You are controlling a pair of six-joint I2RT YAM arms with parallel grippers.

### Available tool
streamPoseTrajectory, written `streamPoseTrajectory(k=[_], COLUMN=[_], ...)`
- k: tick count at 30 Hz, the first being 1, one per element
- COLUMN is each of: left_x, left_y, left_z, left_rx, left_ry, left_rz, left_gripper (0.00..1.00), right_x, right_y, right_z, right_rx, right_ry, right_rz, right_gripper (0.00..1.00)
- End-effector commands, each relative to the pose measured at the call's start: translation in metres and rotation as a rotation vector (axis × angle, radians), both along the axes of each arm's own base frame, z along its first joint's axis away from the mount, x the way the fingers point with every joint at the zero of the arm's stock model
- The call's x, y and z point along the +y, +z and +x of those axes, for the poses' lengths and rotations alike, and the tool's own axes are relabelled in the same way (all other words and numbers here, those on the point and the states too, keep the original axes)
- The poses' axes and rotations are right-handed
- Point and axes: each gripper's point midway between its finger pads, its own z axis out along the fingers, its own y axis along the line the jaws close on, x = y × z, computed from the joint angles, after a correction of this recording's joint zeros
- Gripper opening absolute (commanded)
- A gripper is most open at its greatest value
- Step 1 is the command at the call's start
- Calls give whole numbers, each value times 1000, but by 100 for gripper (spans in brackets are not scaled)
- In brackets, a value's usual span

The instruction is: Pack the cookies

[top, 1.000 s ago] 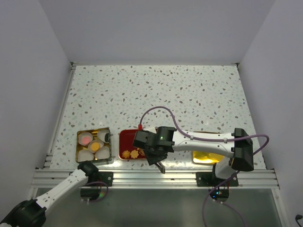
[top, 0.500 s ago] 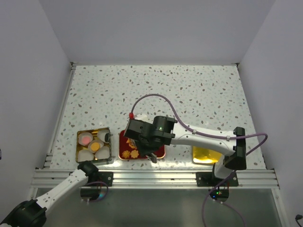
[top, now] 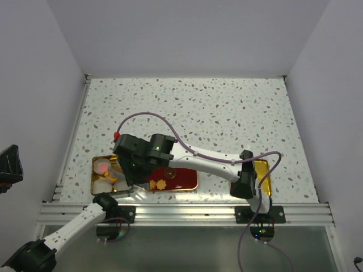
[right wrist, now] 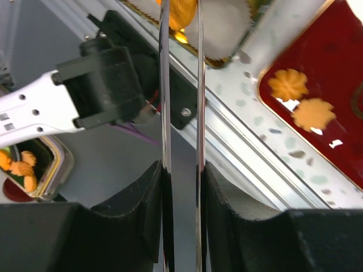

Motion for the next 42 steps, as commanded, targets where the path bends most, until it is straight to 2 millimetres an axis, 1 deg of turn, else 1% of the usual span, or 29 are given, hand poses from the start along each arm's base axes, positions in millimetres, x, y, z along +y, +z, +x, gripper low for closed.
streamPoseTrajectory(k=[1,2,3,4,5,6,8,10,11,12,13,14,15,16,17,18,19,20,21,22,23,25,28,32,36,39,40,42], left_x=[-6,-7,-8,-8,-10,-12,-14,-14,-18,-20,-23,-30,-35,-38,-45,-49,-55,-58,-63,-69,-72,-85,-99,-111,-111,-112,-114,-116], left_y=[11,14,15,17,20,21,22,19,16,17,17,18,20,24,29,35,38,40,47,48,53,58,65,61,57,53,50,47], left_z=[4,6,7,8,10,11,15,20,28,30,34,44,49,52,63,64,76,79,79,87,87,94,96,99,96,94,95,96], left_rx=[-42,-48,-51,-53,-56,-57,-53,-30,3,8,19,41,43,42,50,37,60,65,47,64,52,41,9,16,23,35,47,57], left_ry=[-12,-13,-13,-14,-18,-24,-22,7,16,15,20,28,25,42,44,31,48,45,19,17,-2,-58,-130,-189,-199,-207,-213,-224], left_rz=[-31,-32,-28,-25,-24,-22,-15,-29,-21,-39,-37,-28,-27,-20,-13,-16,-4,-3,-21,-18,-32,-39,-51,-53,-53,-48,-46,-44], left_gripper=[100,100,100,100,100,100,100,100,100,100,100,100,100,100,100,100,100,100,100,100,100,100,100,100,100,100,100,100], right_x=[42,51,56,60,66,69,75,79,80,82,82,82,81,78,78,76,73,72,70,69,68,67,68,70,75,76,78,80], right_y=[24,20,18,15,9,7,4,-5,-4,-11,-13,-12,-15,-19,-19,-20,-24,-25,-26,-28,-29,-32,-34,-40,-44,-47,-48,-47], right_z=[-19,-21,-27,-28,-28,-32,-34,-36,-35,-34,-34,-33,-31,-31,-28,-26,-25,-24,-23,-22,-20,-18,-12,-2,1,3,5,8], right_rx=[77,92,125,142,151,169,183,197,197,200,201,199,199,204,201,200,197,196,195,196,191,188,175,166,163,160,159,162], right_ry=[111,122,143,142,146,161,165,173,173,173,178,179,179,176,170,170,163,161,158,155,151,140,120,86,73,63,61,51], right_rz=[167,189,204,212,215,219,230,221,224,211,204,198,190,171,168,161,144,137,133,124,120,111,108,102,106,102,108,113], right_gripper=[28,28,29,28,28,29,29,28,28,28,29,29,29,29,29,29,29,29,29,29,29,29,29,29,32,42,47,49])
